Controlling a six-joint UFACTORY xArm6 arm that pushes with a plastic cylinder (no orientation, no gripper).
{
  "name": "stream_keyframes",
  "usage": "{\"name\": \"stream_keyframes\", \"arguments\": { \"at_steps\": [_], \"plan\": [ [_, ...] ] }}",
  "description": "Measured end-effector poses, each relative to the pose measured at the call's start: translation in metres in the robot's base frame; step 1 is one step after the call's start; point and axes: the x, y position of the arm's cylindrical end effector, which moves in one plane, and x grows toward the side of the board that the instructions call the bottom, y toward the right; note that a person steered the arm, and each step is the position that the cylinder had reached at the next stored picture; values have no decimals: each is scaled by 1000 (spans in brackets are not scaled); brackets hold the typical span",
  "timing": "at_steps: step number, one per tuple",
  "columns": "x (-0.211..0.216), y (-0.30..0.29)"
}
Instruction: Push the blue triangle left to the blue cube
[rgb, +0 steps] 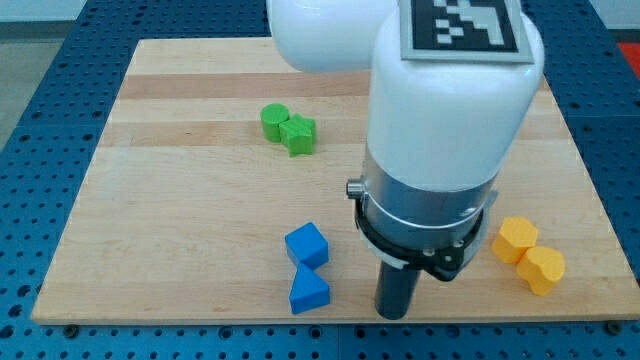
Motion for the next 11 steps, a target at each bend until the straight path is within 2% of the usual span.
{"name": "stream_keyframes", "arguments": {
  "at_steps": [2,4,5,9,11],
  "plan": [
    [1,-38],
    [1,-113],
    [1,-126],
    [-3,-103],
    [-26,-113]
  ]
}}
